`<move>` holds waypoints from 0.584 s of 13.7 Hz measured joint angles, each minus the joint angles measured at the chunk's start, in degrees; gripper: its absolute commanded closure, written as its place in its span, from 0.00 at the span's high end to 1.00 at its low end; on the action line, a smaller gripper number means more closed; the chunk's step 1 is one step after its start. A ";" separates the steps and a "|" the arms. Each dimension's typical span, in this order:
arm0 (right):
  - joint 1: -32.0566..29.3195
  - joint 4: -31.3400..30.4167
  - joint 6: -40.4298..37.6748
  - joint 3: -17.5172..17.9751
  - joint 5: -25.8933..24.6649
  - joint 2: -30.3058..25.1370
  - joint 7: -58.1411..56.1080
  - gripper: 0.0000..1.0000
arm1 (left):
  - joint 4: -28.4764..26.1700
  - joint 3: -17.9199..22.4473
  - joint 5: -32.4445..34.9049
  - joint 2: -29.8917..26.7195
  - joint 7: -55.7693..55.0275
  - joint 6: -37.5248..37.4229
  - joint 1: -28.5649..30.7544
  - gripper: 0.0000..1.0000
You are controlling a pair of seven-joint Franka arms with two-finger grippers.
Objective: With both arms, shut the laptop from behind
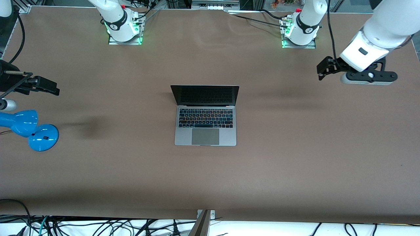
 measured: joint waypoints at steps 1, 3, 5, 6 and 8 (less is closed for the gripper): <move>0.00 0.00 0.00 0.00 0.00 0.04 0.00 1.00 | -0.01 -0.96 -0.24 -0.01 -1.11 0.00 -0.02 1.00; -0.05 0.00 0.00 0.00 0.00 0.07 0.00 1.00 | -0.03 -2.54 -2.12 0.00 -3.18 0.00 -0.07 1.00; -0.08 0.00 0.00 0.00 0.00 0.09 0.00 1.00 | -0.03 -3.85 -2.85 -0.02 -5.40 0.00 -0.09 1.00; -0.08 0.00 0.00 0.00 0.00 0.14 0.00 1.00 | -0.03 -4.86 -2.99 -0.03 -6.93 0.00 -0.10 1.00; -0.08 0.00 0.00 0.00 0.00 0.29 0.00 1.00 | -0.11 -7.77 -3.05 -0.04 -10.57 0.00 -0.14 1.00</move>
